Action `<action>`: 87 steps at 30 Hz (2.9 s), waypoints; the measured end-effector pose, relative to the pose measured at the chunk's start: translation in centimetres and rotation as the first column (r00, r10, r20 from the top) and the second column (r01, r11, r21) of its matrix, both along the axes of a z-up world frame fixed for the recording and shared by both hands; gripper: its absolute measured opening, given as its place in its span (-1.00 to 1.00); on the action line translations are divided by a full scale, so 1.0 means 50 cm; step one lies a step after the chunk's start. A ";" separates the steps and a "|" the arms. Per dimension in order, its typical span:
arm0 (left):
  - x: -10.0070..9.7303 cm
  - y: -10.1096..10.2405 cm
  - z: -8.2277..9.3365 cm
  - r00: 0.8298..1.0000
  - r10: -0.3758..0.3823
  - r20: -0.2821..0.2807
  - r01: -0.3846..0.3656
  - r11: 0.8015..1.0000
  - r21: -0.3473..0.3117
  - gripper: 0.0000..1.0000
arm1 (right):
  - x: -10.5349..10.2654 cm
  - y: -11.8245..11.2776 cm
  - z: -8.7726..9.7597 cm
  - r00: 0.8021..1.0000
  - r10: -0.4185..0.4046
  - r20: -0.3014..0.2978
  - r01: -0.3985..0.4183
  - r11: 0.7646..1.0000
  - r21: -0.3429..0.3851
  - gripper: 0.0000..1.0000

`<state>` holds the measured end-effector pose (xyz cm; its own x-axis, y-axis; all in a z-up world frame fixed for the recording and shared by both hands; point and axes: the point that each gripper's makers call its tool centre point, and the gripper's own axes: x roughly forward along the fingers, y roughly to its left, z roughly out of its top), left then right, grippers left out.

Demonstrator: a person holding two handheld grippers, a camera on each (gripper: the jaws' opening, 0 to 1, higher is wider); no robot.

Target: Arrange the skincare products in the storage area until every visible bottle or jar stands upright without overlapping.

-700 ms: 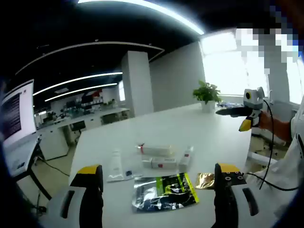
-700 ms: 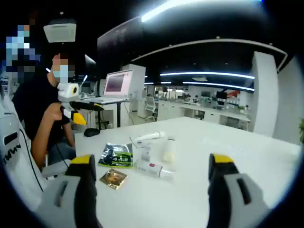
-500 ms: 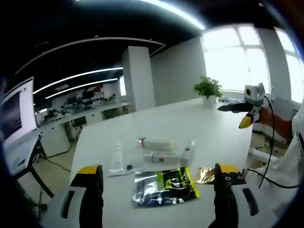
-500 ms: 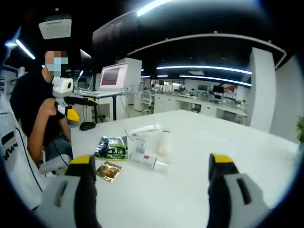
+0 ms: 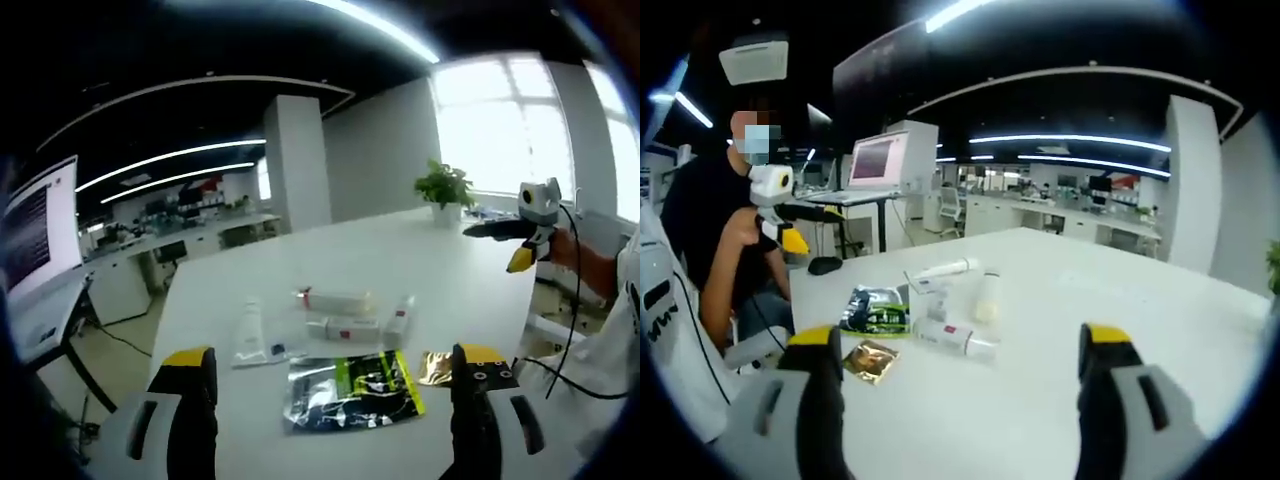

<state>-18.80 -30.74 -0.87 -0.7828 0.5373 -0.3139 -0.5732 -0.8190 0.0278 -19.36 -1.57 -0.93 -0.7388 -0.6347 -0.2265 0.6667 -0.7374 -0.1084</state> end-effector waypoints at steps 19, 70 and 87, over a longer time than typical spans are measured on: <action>-0.009 -0.029 0.005 0.999 0.039 -0.002 -0.039 0.997 0.067 0.94 | 0.001 -0.018 -0.009 1.000 0.018 0.022 -0.018 1.000 -0.003 0.98; -0.012 -0.028 0.002 1.000 0.029 0.005 -0.029 0.997 0.069 0.99 | -0.016 -0.028 -0.020 0.999 0.028 0.036 -0.028 1.000 0.004 0.98; -0.008 -0.002 -0.001 1.000 0.008 0.013 -0.009 0.999 0.046 0.99 | -0.008 -0.013 -0.029 0.997 0.008 0.074 -0.009 1.000 0.013 0.98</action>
